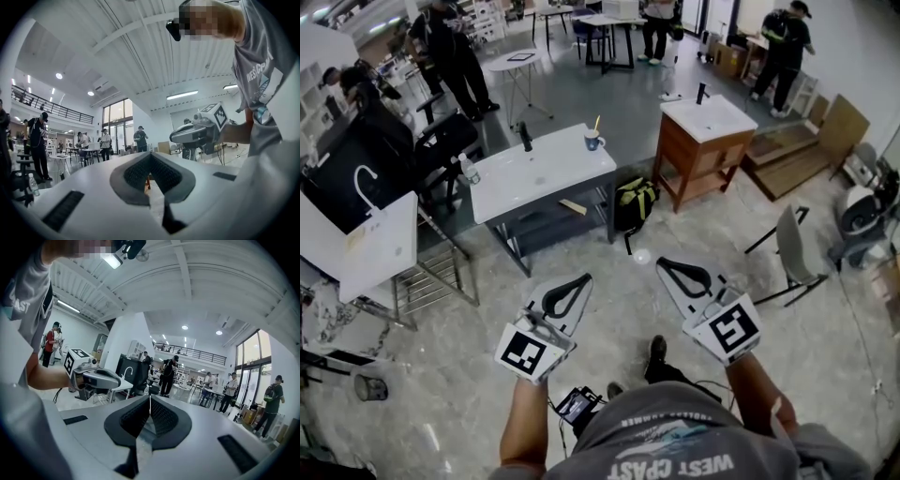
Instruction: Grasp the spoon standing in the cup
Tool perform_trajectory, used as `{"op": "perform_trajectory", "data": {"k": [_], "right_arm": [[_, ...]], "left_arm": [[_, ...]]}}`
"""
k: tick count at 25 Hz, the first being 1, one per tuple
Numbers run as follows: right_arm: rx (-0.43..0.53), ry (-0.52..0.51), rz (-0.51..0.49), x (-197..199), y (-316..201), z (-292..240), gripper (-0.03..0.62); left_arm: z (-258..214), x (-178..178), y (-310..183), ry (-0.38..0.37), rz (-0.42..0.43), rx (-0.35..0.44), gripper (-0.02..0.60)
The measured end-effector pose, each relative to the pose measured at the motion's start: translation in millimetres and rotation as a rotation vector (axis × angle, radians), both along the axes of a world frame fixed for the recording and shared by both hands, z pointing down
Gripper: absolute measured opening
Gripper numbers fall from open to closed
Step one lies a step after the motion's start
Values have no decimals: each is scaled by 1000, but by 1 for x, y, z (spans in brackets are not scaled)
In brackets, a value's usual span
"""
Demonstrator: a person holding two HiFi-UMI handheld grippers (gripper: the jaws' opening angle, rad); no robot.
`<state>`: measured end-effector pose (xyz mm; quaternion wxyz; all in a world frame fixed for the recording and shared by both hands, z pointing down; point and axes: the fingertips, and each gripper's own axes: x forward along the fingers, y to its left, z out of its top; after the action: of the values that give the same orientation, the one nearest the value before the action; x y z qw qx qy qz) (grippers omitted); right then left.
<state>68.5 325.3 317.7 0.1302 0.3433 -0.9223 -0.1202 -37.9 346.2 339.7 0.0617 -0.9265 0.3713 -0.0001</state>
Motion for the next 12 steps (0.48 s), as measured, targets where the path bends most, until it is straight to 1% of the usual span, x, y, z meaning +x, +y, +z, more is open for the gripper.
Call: {"op": "perform_trajectory", "data": {"k": [5, 9, 12], "right_arm": [[-6, -18, -17, 7, -30, 3, 32], [-15, -42, -34, 17, -60, 3, 32], [-19, -52, -48, 28, -87, 2, 32]], "left_arm": [[-2, 10, -25, -14, -7, -6, 2], [1, 20, -54, -48, -26, -16, 2], [-1, 31, -75, -58, -35, -18, 2]]}}
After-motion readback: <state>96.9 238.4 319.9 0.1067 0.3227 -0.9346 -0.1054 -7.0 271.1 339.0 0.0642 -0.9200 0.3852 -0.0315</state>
